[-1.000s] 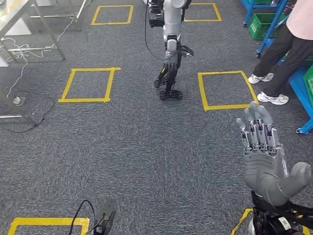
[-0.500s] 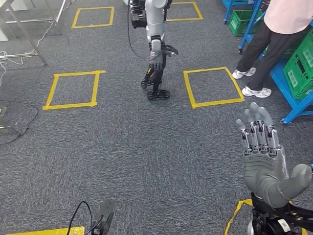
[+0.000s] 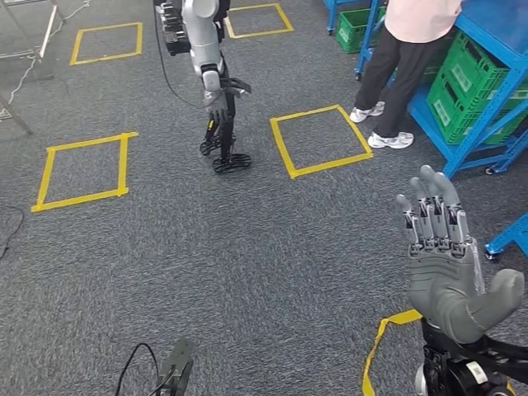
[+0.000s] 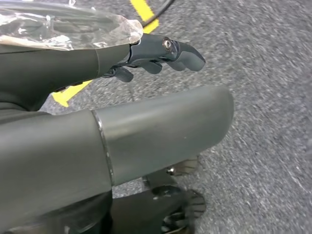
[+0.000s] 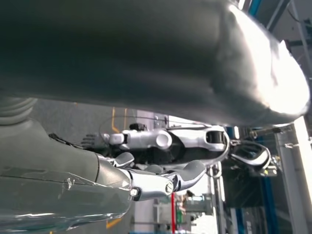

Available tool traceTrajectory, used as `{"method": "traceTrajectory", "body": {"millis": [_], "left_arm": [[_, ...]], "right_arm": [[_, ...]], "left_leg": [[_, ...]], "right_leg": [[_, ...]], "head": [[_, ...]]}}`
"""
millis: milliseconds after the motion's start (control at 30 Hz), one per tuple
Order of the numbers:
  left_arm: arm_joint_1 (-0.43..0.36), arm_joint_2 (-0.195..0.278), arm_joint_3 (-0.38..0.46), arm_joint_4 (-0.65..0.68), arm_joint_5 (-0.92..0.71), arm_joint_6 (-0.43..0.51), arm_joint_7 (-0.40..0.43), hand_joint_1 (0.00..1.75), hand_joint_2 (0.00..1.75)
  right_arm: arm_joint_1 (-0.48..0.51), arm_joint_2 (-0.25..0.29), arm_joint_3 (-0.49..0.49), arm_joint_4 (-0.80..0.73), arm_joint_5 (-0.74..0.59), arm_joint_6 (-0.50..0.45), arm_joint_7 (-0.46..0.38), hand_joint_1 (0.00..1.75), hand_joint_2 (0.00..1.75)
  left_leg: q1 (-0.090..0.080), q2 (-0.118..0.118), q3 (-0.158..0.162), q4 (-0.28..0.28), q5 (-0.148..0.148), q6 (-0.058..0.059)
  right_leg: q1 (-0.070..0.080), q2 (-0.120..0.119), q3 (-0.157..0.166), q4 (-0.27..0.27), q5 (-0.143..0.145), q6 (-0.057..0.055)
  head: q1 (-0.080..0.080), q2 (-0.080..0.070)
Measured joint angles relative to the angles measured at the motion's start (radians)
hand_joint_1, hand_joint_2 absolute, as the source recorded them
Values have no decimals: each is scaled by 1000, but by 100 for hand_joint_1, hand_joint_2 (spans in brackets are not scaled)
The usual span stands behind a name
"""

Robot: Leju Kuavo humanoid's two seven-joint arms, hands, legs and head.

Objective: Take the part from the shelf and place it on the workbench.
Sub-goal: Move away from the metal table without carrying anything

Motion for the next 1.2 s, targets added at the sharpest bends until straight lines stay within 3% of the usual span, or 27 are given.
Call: {"method": "traceTrajectory", "body": {"millis": [33,100,167,200,267,300,333,367,400,467,533,600,667,733,800,833,867,900,967,1033,1067,1133,1200], "left_arm": [[0,1,0,0,0,1,0,0,0],[0,0,0,0,0,2,0,0,0],[-1,-1,0,0,0,3,0,0,0],[-2,-2,0,0,-1,4,0,0,0],[0,-1,0,0,-2,5,0,0,0],[0,-1,0,0,-3,5,0,0,0],[0,-1,0,0,-4,5,0,0,0],[0,-1,0,0,-5,5,1,0,0],[-1,-1,0,0,-5,5,1,0,0],[-5,-1,0,0,-6,5,2,0,0],[-7,1,0,0,-6,5,2,0,0],[-8,1,0,0,-6,5,2,0,0],[-10,1,0,0,-6,5,2,0,0],[-10,2,0,0,-7,5,3,0,0],[-7,1,0,0,-8,4,4,0,0],[-5,1,0,0,-8,3,5,0,0],[-3,1,0,0,-8,2,5,0,0],[-2,1,0,0,-8,2,5,0,0],[-2,1,0,0,-8,2,4,0,0],[-2,2,0,0,-10,1,2,0,0],[-2,1,0,0,-10,0,2,0,0],[-3,-2,0,0,-13,-3,1,0,0],[-4,-4,0,0,-14,-4,1,0,0]], "right_arm": [[-2,1,0,0,0,1,0,0,0],[-4,3,2,1,0,2,2,0,0],[-5,3,2,1,0,2,3,0,0],[-7,3,2,2,0,2,3,0,0],[-9,3,3,4,-1,2,5,0,0],[-9,3,4,5,-2,2,7,0,0],[-8,3,5,7,-2,2,8,0,0],[-8,2,6,8,-3,2,10,0,0],[-8,2,7,8,-4,2,11,0,0],[-10,2,8,9,-5,2,12,0,0],[-13,3,10,9,-6,2,14,0,0],[-13,2,11,9,-6,2,16,0,0],[-13,2,11,9,-7,2,17,0,0],[-12,3,11,8,-8,2,17,0,0],[-9,3,12,9,-9,2,17,0,0],[-7,3,12,10,-10,2,17,0,0],[-4,3,12,11,-10,1,17,0,0],[-2,3,12,12,-10,1,16,0,0],[0,3,12,12,-9,0,15,0,0],[1,3,12,11,-6,-5,16,0,0],[3,3,12,11,-5,-7,17,0,0],[10,2,11,9,-2,-10,19,0,0],[15,2,9,5,-1,-11,20,0,0]], "left_leg": [[-2,-9,12,-27,6,2],[-3,3,15,-37,7,7],[1,20,19,-48,12,16],[3,30,21,-54,15,21],[0,50,23,-57,15,27],[0,61,23,-57,14,28],[0,71,23,-57,13,28],[1,80,24,-56,12,27],[2,88,26,-55,10,24],[2,103,31,-50,3,15],[-4,115,32,-42,-3,4],[-5,131,33,-40,-5,-4],[0,119,30,-24,-20,-14],[4,79,-9,65,-72,-22],[4,57,-83,212,-134,-23],[4,54,-110,263,-147,-23],[4,52,-121,276,-139,-21],[4,50,-110,247,-113,-18],[4,28,-46,102,-40,-9],[3,5,5,-11,0,-2],[1,0,13,-30,2,0],[1,15,15,-36,6,8],[3,30,17,-45,11,20]], "right_leg": [[0,8,-2,0,0,4],[-1,24,-5,-3,3,16],[0,4,-13,14,-10,26],[0,-19,-30,51,-34,30],[-4,-62,-89,184,-105,37],[-7,-69,-121,253,-133,41],[-10,-72,-139,293,-142,44],[-13,-74,-137,292,-130,47],[-16,-80,-116,252,-102,49],[-17,-115,-41,106,-37,50],[-13,-140,2,16,-11,43],[-9,-127,0,7,-11,30],[-10,-108,0,3,-7,18],[-13,-92,1,-1,-3,7],[-12,-75,-2,-1,-1,2],[-11,-64,-2,-1,-1,1],[-10,-52,-2,-1,-1,0],[-10,-41,-1,0,0,0],[-9,-19,0,0,0,2],[-7,-1,-2,1,0,8],[-7,7,-4,1,1,13],[-9,15,-7,-1,2,25],[-8,-14,-23,34,-24,36]], "head": [[0,0],[1,0],[3,0],[6,0],[11,0],[11,0],[11,0],[11,0],[11,0],[13,0],[12,0],[9,0],[6,0],[1,0],[-4,0],[-5,0],[-6,0],[-6,0],[-8,0],[-9,0],[-9,0],[-6,0],[-1,0]]}}
